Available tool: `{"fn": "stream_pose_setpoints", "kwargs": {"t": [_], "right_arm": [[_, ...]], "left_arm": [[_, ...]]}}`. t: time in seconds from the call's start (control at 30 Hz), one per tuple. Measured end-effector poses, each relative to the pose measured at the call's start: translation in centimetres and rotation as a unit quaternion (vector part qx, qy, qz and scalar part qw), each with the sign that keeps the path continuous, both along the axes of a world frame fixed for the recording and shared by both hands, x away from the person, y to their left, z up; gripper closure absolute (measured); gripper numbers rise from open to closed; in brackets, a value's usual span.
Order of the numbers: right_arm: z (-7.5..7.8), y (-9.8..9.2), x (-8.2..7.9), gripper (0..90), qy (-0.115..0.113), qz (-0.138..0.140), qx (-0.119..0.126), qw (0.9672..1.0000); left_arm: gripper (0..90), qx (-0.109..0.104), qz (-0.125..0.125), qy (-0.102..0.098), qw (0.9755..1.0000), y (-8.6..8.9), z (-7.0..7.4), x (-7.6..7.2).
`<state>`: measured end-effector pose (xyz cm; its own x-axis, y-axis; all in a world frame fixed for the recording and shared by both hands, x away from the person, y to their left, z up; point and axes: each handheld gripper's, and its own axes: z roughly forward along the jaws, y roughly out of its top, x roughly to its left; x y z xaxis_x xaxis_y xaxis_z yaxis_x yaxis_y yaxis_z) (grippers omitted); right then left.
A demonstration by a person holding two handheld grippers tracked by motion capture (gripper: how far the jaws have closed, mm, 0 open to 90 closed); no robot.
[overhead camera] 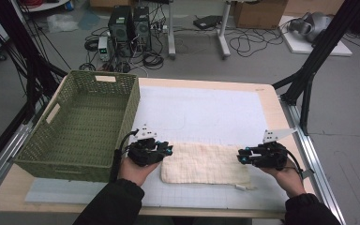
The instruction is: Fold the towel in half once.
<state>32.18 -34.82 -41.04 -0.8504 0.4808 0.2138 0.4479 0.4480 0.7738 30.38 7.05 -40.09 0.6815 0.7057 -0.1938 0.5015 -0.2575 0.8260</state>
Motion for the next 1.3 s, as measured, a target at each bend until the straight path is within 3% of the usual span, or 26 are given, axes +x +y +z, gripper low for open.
{"fn": "stream_pose_setpoints", "kwargs": {"t": [0.17,0.3,0.37,0.43,0.47,0.5,0.57,0.7,0.83,0.87,0.93,1.03,1.1,1.2,1.27,1.3], "right_arm": [[-0.9,0.0,1.6,64.2,-0.013,-0.038,-0.018,0.9991],[-1.7,-0.1,2.8,60.3,-0.006,-0.058,-0.029,0.9979],[-2.1,-0.1,3.2,59.0,-0.002,-0.061,-0.034,0.9975],[-2.6,0.0,3.5,61.2,0.005,-0.06,-0.044,0.9972],[-2.8,0.2,3.6,66.8,0.008,-0.057,-0.052,0.997],[-2.9,0.3,3.7,77.9,0.013,-0.05,-0.057,0.9971],[-2.9,0.5,3.7,87.5,0.008,-0.042,-0.067,0.9968],[-2.4,0.7,3.5,88.8,0.005,-0.037,-0.057,0.9977],[-2.0,0.7,3.3,88.9,-0.006,-0.038,-0.053,0.9979],[-1.9,0.6,3.3,88.8,-0.006,-0.04,-0.051,0.9979],[-2.1,0.6,3.4,88.8,-0.002,-0.041,-0.054,0.9977],[-2.6,0.7,3.4,87.5,0.009,-0.037,-0.056,0.9977],[-2.6,0.7,3.4,81.0,0.006,-0.038,-0.054,0.9978],[-2.3,0.1,3.5,73.5,0.0,-0.054,-0.035,0.9979],[-2.4,-0.3,3.7,63.4,-0.001,-0.069,-0.025,0.9973],[-2.5,-0.4,3.8,62.6,0.002,-0.076,-0.026,0.9967]], "left_arm": [[72.1,0.039,0.026,0.011,0.9989,-1.0,-2.0,1.6],[71.4,0.074,0.057,0.007,0.9956,-1.5,-3.4,2.8],[74.1,0.084,0.063,0.017,0.9943,-1.6,-3.9,3.2],[85.4,0.092,0.07,0.006,0.9933,-1.8,-4.2,3.4],[89.0,0.087,0.077,0.006,0.9931,-1.8,-4.2,3.4],[89.4,0.085,0.081,0.003,0.9931,-1.9,-4.2,3.5],[89.6,0.081,0.088,-0.008,0.9927,-1.9,-4.0,3.3],[89.7,0.058,0.105,-0.019,0.9925,-1.4,-3.4,3.3],[89.7,0.049,0.128,-0.015,0.9905,-1.2,-3.6,3.9],[89.7,0.043,0.132,-0.003,0.9903,-1.2,-3.8,4.2],[89.7,0.049,0.139,0.002,0.989,-1.3,-4.3,4.5],[89.6,0.05,0.138,0.007,0.9891,-1.2,-4.6,4.8],[89.2,0.046,0.137,0.006,0.9895,-1.1,-4.4,4.7],[81.5,0.035,0.135,-0.005,0.9902,-0.8,-4.0,4.5],[69.9,0.022,0.137,-0.001,0.9903,-0.8,-4.0,4.5],[67.0,0.027,0.136,0.0,0.9903,-0.8,-4.1,4.6]]}}
